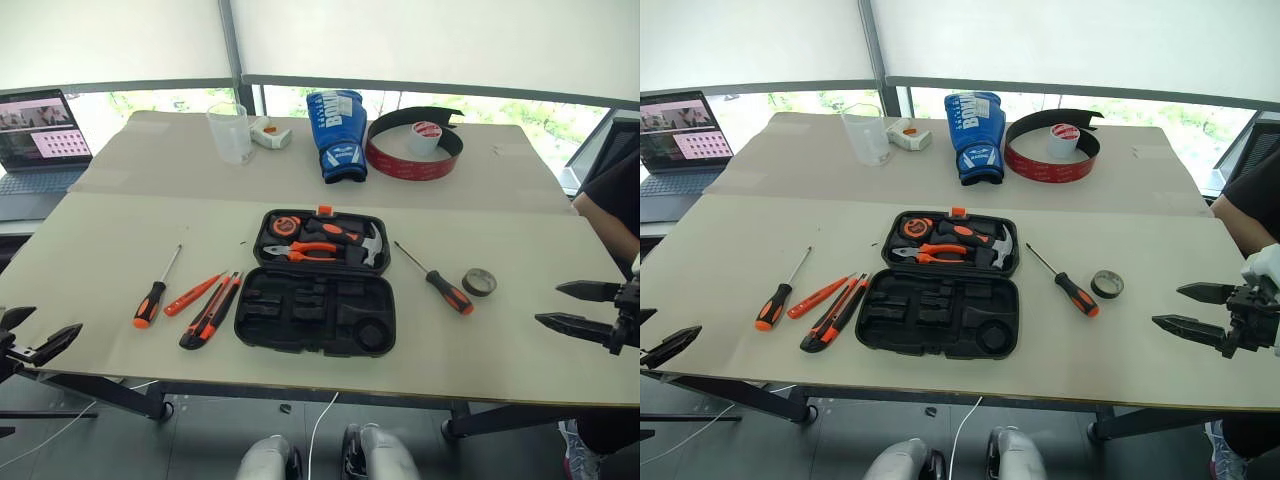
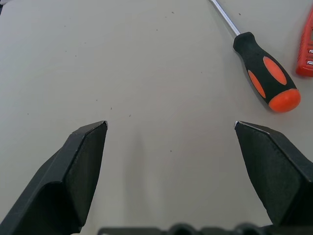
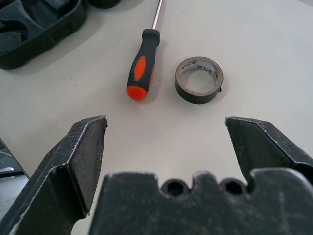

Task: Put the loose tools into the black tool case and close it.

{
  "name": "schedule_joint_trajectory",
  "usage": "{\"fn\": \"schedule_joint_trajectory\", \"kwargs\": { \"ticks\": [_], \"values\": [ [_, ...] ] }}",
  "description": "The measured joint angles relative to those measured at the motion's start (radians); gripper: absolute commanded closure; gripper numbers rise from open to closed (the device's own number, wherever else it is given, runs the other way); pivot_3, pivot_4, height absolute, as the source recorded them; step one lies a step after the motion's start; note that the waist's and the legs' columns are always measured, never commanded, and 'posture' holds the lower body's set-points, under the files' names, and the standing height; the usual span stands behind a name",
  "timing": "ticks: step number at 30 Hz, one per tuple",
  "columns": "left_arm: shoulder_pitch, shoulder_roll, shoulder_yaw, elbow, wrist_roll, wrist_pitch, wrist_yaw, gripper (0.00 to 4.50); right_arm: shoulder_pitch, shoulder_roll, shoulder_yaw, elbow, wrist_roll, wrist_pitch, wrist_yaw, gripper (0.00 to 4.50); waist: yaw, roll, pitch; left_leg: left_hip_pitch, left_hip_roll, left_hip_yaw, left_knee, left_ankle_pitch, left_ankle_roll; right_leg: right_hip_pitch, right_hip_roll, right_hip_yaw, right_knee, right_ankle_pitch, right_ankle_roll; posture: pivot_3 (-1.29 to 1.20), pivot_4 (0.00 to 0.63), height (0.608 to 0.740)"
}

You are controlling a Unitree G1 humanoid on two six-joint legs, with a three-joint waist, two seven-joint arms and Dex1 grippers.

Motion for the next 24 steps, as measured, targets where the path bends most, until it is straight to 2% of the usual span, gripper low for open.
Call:
{"fn": "schedule_joint_trajectory", "kwargs": {
  "ticks": [5, 10, 13, 18, 24],
  "values": [
    [0.008, -0.009, 0.0, -0.04, -0.004, 0.051, 0.028, 0.03, -0.031, 0.007, 0.013, -0.013, -0.016, 0.001, -0.047, 0.0, -0.003, 0.0, 0.0, 0.0, 0.0, 0.0, 0.0, 0.0, 0.0, 0.0, 0.0, 0.0, 0.0, 0.0, 0.0, 0.0, 0.15, 0.727],
    [-0.076, -0.011, -0.015, -0.172, -0.06, 0.284, 0.123, 0.03, -0.103, 0.009, 0.022, -0.125, 0.011, 0.059, -0.082, 0.0, -0.001, 0.0, 0.0, 0.0, 0.0, 0.0, 0.0, 0.001, -0.001, 0.0, 0.0, 0.0, 0.002, 0.0, 0.0, 0.0, 0.15, 0.727],
    [-0.159, -0.006, -0.075, -0.27, -0.093, 0.438, 0.19, 0.03, -0.161, 0.013, 0.062, -0.313, 0.1, 0.133, -0.088, 0.0, 0.0, 0.001, 0.0, 0.0, 0.0, 0.0, -0.001, 0.001, -0.002, 0.0, 0.0, 0.0, 0.002, 0.0, 0.0, 0.0, 0.15, 0.727],
    [-0.268, 0.0, -0.203, -0.268, -0.097, 0.606, 0.267, 0.03, -0.21, 0.052, 0.148, -0.541, 0.192, 0.224, -0.13, 0.0, 0.0, 0.0, 0.001, 0.0, 0.0, 0.0, 0.0, 0.001, -0.002, 0.0, 0.001, 0.0, 0.002, 0.0, 0.0, 0.0, 0.15, 0.727],
    [-0.384, -0.014, -0.341, -0.16, -0.06, 0.612, 0.295, 0.03, -0.289, 0.068, 0.189, -0.704, 0.336, 0.321, -0.175, 0.0, 0.004, 0.0, 0.001, 0.0, 0.0, 0.0, 0.0, 0.001, -0.002, 0.0, 0.0, 0.0, 0.002, 0.0, 0.0, 0.0, 0.15, 0.727]
  ]
}}
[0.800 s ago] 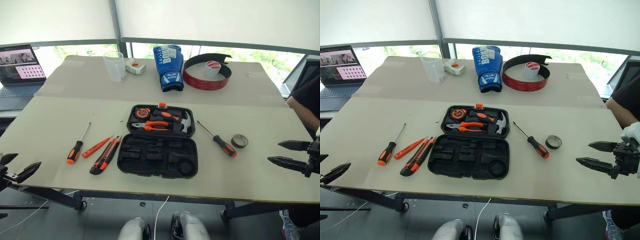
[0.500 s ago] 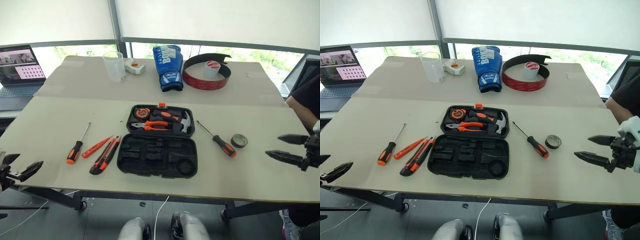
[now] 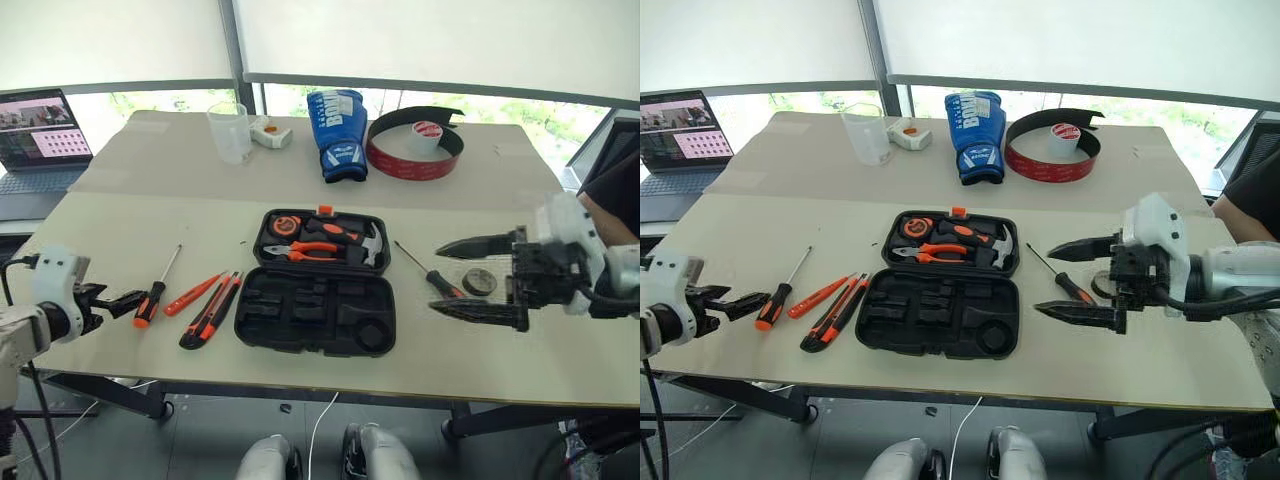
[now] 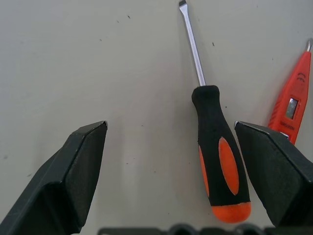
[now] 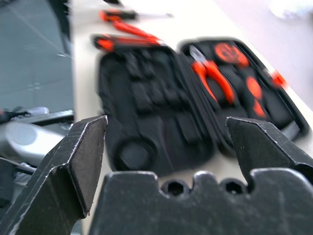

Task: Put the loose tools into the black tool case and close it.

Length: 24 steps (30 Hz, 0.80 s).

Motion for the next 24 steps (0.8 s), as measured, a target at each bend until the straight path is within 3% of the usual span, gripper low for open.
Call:
{"fn": "schedule_joint_trajectory", "kwargs": {
  "ticks": [3, 4, 7, 12, 14, 20, 24],
  "values": [
    [-0.014, -0.008, -0.061, 0.049, 0.024, -0.026, -0.014, 0.03, 0.012, 0.0, -0.001, -0.053, 0.043, 0.019, -0.006, 0.0, 0.004, 0.0, 0.0, 0.0, 0.0, 0.0, 0.0, 0.0, 0.0, 0.0, 0.0, 0.0, 0.0, 0.0, 0.0, 0.0, 0.15, 0.727],
    [-0.029, -0.008, -0.076, 0.071, 0.033, -0.043, -0.017, 0.28, 0.021, 0.0, -0.002, -0.061, 0.051, 0.02, -0.008, 0.0, 0.005, 0.0, 0.0, 0.001, 0.0, 0.0, 0.0, 0.0, 0.0, 0.0, 0.0, 0.0, 0.0, 0.0, 0.0, 0.0, 0.15, 0.727],
    [-0.047, -0.008, -0.106, 0.119, 0.07, -0.093, -0.024, 1.08, 0.03, 0.0, -0.005, -0.068, 0.065, 0.02, -0.013, 0.0, 0.009, 0.001, -0.001, 0.002, 0.0, 0.0, 0.0, 0.0, 0.0, 0.001, -0.001, 0.0, 0.0, 0.0, 0.0, 0.0, 0.15, 0.727],
    [-0.069, -0.016, -0.139, 0.181, 0.096, -0.164, -0.043, 3.02, 0.043, 0.003, -0.017, -0.071, 0.069, 0.006, -0.019, 0.0, 0.012, 0.007, -0.004, 0.003, 0.0, 0.0, 0.0, 0.001, -0.001, 0.001, -0.001, 0.0, 0.002, 0.0, 0.0, 0.0, 0.15, 0.727],
    [-0.072, -0.017, -0.142, 0.193, 0.099, -0.175, -0.045, 3.59, 0.063, 0.006, -0.017, -0.071, 0.057, -0.006, -0.02, 0.0, 0.011, 0.008, -0.005, 0.003, 0.0, 0.0, 0.0, 0.001, -0.002, 0.001, -0.001, 0.0, 0.002, 0.0, 0.0, 0.0, 0.15, 0.727],
    [-0.084, -0.018, -0.142, 0.222, 0.109, -0.238, -0.055, 3.6, 0.117, 0.01, -0.02, -0.057, -0.001, -0.048, -0.023, 0.0, 0.01, 0.008, -0.005, 0.002, 0.0, 0.0, 0.0, 0.001, -0.002, 0.0, 0.0, 0.0, 0.003, 0.0, 0.0, 0.0, 0.15, 0.727],
    [-0.197, -0.017, -0.154, 0.17, 0.072, -0.353, -0.216, 3.6, 0.176, 0.01, -0.024, -0.032, -0.024, -0.05, -0.021, 0.0, 0.024, -0.004, 0.001, -0.003, 0.0, -0.002, 0.002, 0.001, -0.002, -0.001, -0.001, -0.003, 0.001, 0.0, 0.0, 0.0, 0.15, 0.727]
  ]
}}
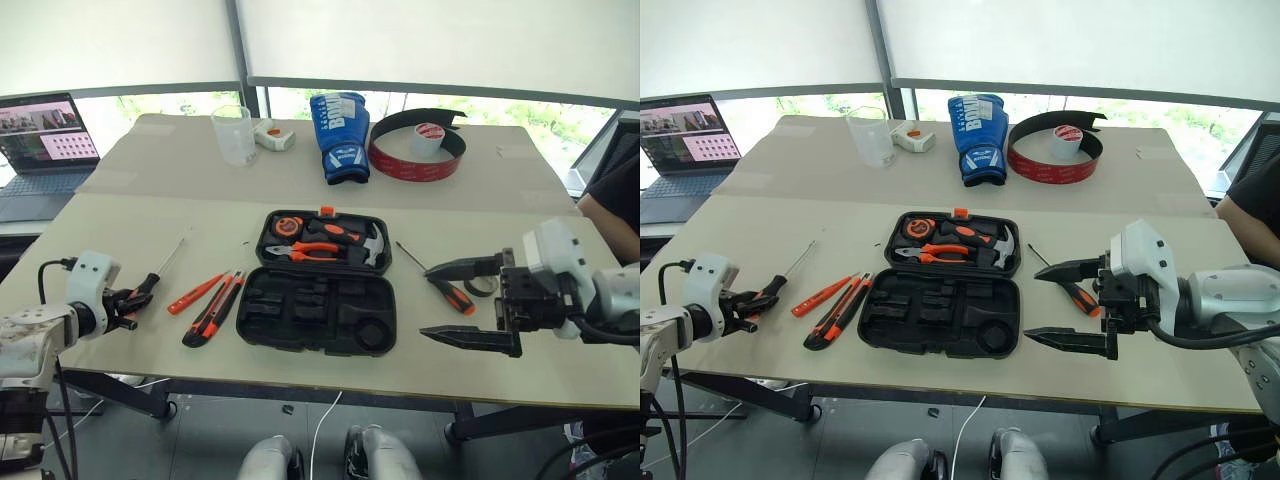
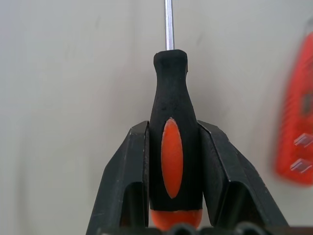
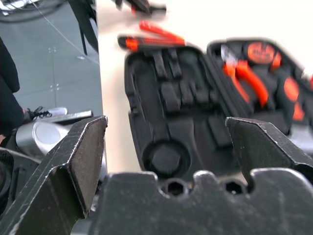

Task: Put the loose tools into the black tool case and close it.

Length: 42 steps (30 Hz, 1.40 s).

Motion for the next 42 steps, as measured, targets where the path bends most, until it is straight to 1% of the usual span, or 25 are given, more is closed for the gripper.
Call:
{"fn": "schedule_joint_trajectory", "kwargs": {
  "ticks": [2, 3, 5, 6, 9, 11, 14, 16, 21, 28, 34, 36, 37, 38, 41, 42],
  "values": [
    [-0.077, 0.012, -0.031, -0.065, -0.029, -0.041, -0.109, 3.6, 0.01, 0.0, 0.0, -0.005, -0.009, -0.01, 0.001, 0.0, 0.005, -0.001, 0.0, -0.002, -0.001, 0.0, 0.001, -0.001, 0.001, 0.0, -0.001, 0.0, -0.002, 0.0, -0.001, 0.0, 0.15, 0.727],
    [-0.131, 0.033, -0.074, -0.096, -0.035, -0.06, -0.193, 3.6, 0.021, 0.0, -0.002, -0.011, -0.027, -0.026, -0.005, 0.0, 0.003, -0.001, 0.0, -0.002, -0.002, 0.001, 0.001, -0.001, 0.001, 0.001, -0.001, 0.0, -0.002, 0.001, -0.001, 0.0, 0.15, 0.727],
    [-0.178, 0.047, -0.14, -0.118, -0.033, -0.078, -0.295, 3.6, 0.031, 0.002, -0.002, -0.017, -0.042, -0.036, -0.018, 0.0, -0.002, 0.0, -0.001, -0.001, -0.002, 0.002, 0.001, 0.0, 0.003, 0.002, -0.001, 0.0, -0.002, 0.001, -0.002, 0.0, 0.15, 0.727],
    [-0.209, 0.045, -0.206, -0.118, -0.015, -0.092, -0.36, 3.6, 0.043, 0.005, -0.003, -0.021, -0.053, -0.039, -0.028, 0.0, -0.004, 0.0, -0.001, -0.001, -0.002, 0.003, 0.001, 0.003, 0.009, 0.002, -0.001, 0.0, -0.002, 0.001, -0.001, 0.0, 0.15, 0.727],
    [-0.269, -0.009, -0.366, -0.079, 0.052, -0.176, -0.481, 3.6, 0.059, 0.015, -0.005, -0.026, -0.069, -0.04, -0.049, 0.0, -0.008, 0.0, 0.0, -0.001, -0.001, 0.003, 0.001, 0.004, 0.011, 0.001, 0.002, 0.0, -0.002, 0.0, 0.0, 0.0, 0.15, 0.727],
    [-0.321, -0.06, -0.442, -0.009, 0.112, -0.263, -0.529, 3.6, 0.069, 0.019, -0.005, -0.04, -0.078, -0.04, -0.067, 0.0, -0.007, -0.001, 0.0, -0.002, 0.0, 0.003, 0.002, 0.005, 0.011, 0.001, 0.003, 0.0, -0.002, 0.0, 0.0, 0.0, 0.15, 0.727],
    [-0.403, -0.126, -0.509, 0.108, 0.19, -0.392, -0.577, 3.6, 0.081, 0.022, -0.006, -0.052, -0.089, -0.04, -0.088, 0.0, -0.007, -0.001, 0.0, -0.002, 0.0, 0.003, 0.003, 0.005, 0.01, 0.001, 0.003, 0.001, -0.001, 0.0, 0.0, 0.0, 0.15, 0.727],
    [-0.46, -0.177, -0.533, 0.191, 0.231, -0.465, -0.591, 3.6, 0.088, 0.025, -0.005, -0.063, -0.101, -0.04, -0.108, 0.0, -0.007, -0.001, 0.0, -0.002, 0.0, 0.003, 0.004, 0.005, 0.011, 0.001, 0.003, 0.001, -0.001, 0.0, 0.0, 0.0, 0.15, 0.727],
    [-0.539, -0.267, -0.563, 0.349, 0.292, -0.571, -0.605, 3.6, 0.097, 0.04, -0.002, -0.081, -0.109, -0.04, -0.131, 0.0, -0.009, -0.001, 0.0, -0.004, 0.0, 0.002, 0.006, 0.005, 0.014, 0.001, 0.003, 0.0, -0.001, 0.0, 0.0, 0.0, 0.15, 0.727],
    [-0.572, -0.303, -0.568, 0.519, 0.378, -0.692, -0.587, 3.6, 0.083, 0.063, 0.002, -0.081, -0.152, -0.04, -0.198, 0.0, -0.008, -0.001, 0.0, -0.006, 0.0, 0.001, 0.01, 0.004, 0.016, 0.001, 0.003, -0.001, -0.001, 0.0, 0.0, 0.0, 0.15, 0.727],
    [-0.601, -0.337, -0.563, 0.571, 0.396, -0.692, -0.574, 3.6, 0.038, 0.071, 0.01, -0.067, -0.171, -0.04, -0.217, 0.0, -0.009, -0.001, 0.0, -0.01, 0.0, -0.001, 0.017, 0.002, 0.02, 0.0, 0.003, -0.002, 0.0, 0.001, 0.002, 0.0, 0.15, 0.727],
    [-0.602, -0.342, -0.563, 0.576, 0.4, -0.692, -0.572, 2.59, 0.033, 0.076, 0.012, -0.058, -0.175, -0.04, -0.222, 0.0, -0.009, -0.001, 0.0, -0.011, 0.0, -0.001, 0.018, 0.001, 0.021, 0.0, 0.002, -0.002, 0.0, 0.001, 0.002, 0.0, 0.15, 0.727],
    [-0.602, -0.343, -0.563, 0.577, 0.401, -0.692, -0.575, 2.43, 0.033, 0.078, 0.017, -0.058, -0.175, -0.04, -0.222, 0.0, -0.008, -0.001, 0.0, -0.011, 0.0, -0.001, 0.018, 0.001, 0.021, 0.0, 0.002, -0.002, 0.0, 0.001, 0.002, 0.0, 0.15, 0.727],
    [-0.604, -0.344, -0.563, 0.577, 0.402, -0.692, -0.576, 2.14, 0.033, 0.078, 0.023, -0.058, -0.175, -0.04, -0.221, 0.0, -0.008, -0.001, 0.0, -0.011, 0.0, -0.001, 0.018, 0.001, 0.021, 0.0, 0.002, -0.002, 0.0, 0.001, 0.002, 0.0, 0.15, 0.727],
    [-0.62, -0.34, -0.562, 0.577, 0.408, -0.682, -0.587, 1.02, 0.033, 0.078, 0.04, -0.06, -0.174, -0.04, -0.206, 0.0, -0.007, -0.001, 0.0, -0.011, 0.0, -0.001, 0.019, 0.001, 0.021, 0.0, 0.002, -0.002, 0.0, 0.002, 0.002, 0.0, 0.15, 0.727],
    [-0.627, -0.339, -0.559, 0.576, 0.408, -0.667, -0.592, 1.02, 0.033, 0.078, 0.043, -0.06, -0.173, -0.04, -0.201, 0.0, -0.007, -0.001, 0.0, -0.011, 0.0, -0.001, 0.019, 0.001, 0.021, 0.0, 0.002, -0.002, 0.0, 0.002, 0.003, 0.0, 0.15, 0.727]
  ]
}}
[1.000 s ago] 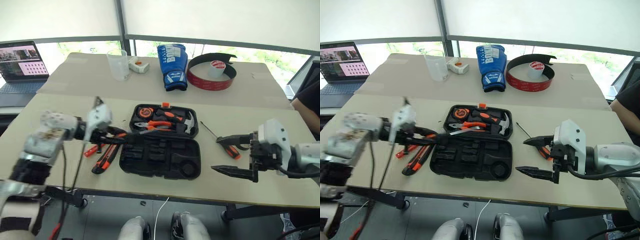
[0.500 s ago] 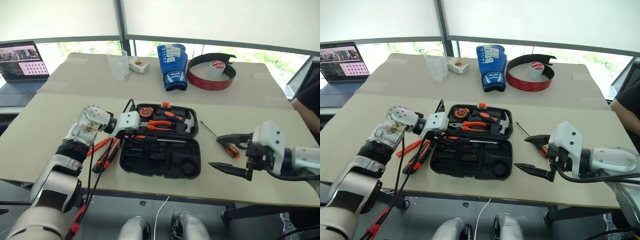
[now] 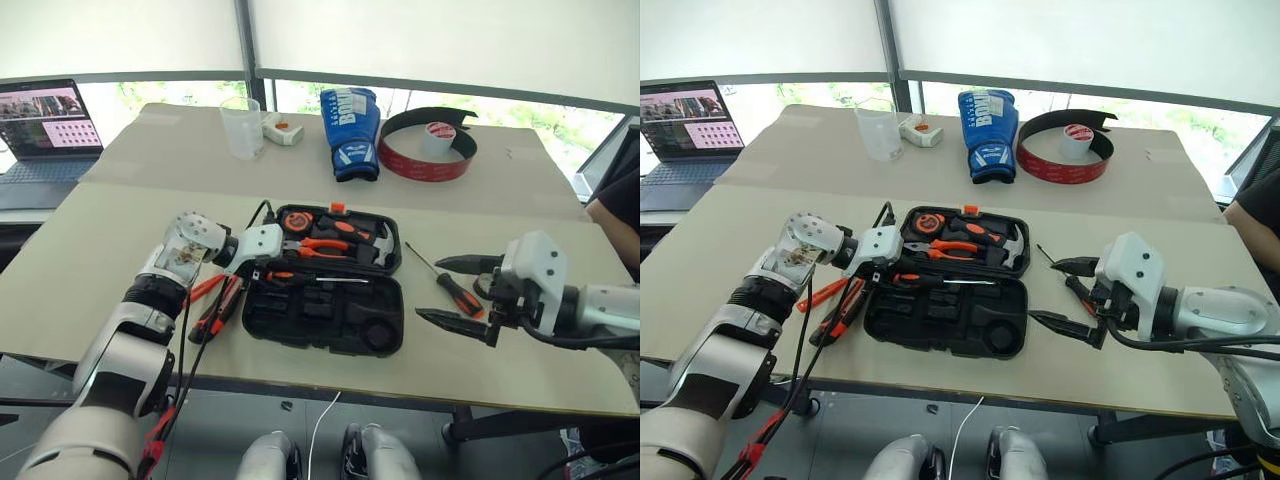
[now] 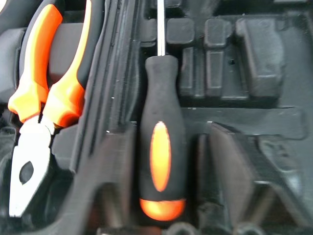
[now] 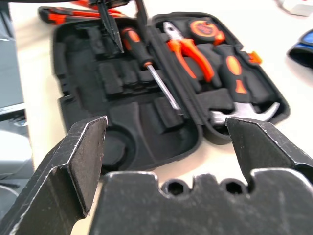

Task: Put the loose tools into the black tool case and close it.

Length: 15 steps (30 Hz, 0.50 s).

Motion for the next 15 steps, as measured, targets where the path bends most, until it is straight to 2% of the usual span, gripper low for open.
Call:
{"fn": "schedule_joint_trajectory", "kwargs": {
  "ticks": [4, 7, 11, 13, 15],
  "values": [
    [-0.031, 0.0, 0.029, -0.013, -0.022, 0.066, -0.016, 1.02, -0.009, 0.0, 0.0, 0.0, 0.002, 0.0, 0.006, 0.0, -0.001, 0.0, 0.0, 0.0, 0.0, 0.0, 0.0, 0.0, 0.001, 0.0, 0.0, 0.0, 0.0, 0.0, 0.0, 0.0, 0.15, 0.727],
    [-0.041, -0.003, 0.042, -0.03, -0.03, 0.085, -0.027, 1.74, -0.009, 0.003, 0.001, 0.0, 0.003, 0.0, 0.009, 0.0, -0.002, 0.0, 0.0, 0.0, 0.0, 0.0, 0.0, 0.0, 0.001, 0.0, 0.0, 0.0, 0.0, 0.0, 0.0, 0.0, 0.15, 0.727],
    [-0.041, -0.021, 0.04, -0.014, -0.021, 0.066, -0.019, 3.35, -0.009, 0.004, 0.003, 0.0, 0.003, 0.0, 0.009, 0.0, -0.002, 0.0, 0.0, 0.0, 0.0, 0.001, 0.001, 0.0, 0.001, 0.0, 0.0, 0.0, 0.0, 0.0, 0.0, 0.0, 0.15, 0.727],
    [-0.041, -0.033, 0.039, 0.003, -0.01, 0.058, -0.006, 4.02, -0.01, 0.005, 0.004, 0.0, 0.003, 0.0, 0.009, 0.0, -0.002, 0.0, 0.0, 0.0, 0.0, 0.001, 0.001, 0.0, 0.001, 0.0, 0.0, 0.0, 0.001, 0.0, 0.0, 0.0, 0.15, 0.727],
    [-0.041, -0.052, 0.036, 0.024, 0.011, 0.05, 0.022, 4.46, -0.013, 0.005, 0.005, 0.0, 0.003, 0.0, 0.009, 0.0, -0.002, 0.0, 0.0, 0.0, 0.0, 0.001, 0.001, 0.0, 0.001, 0.0, 0.0, 0.0, 0.001, 0.0, 0.0, 0.0, 0.15, 0.727]
  ]
}}
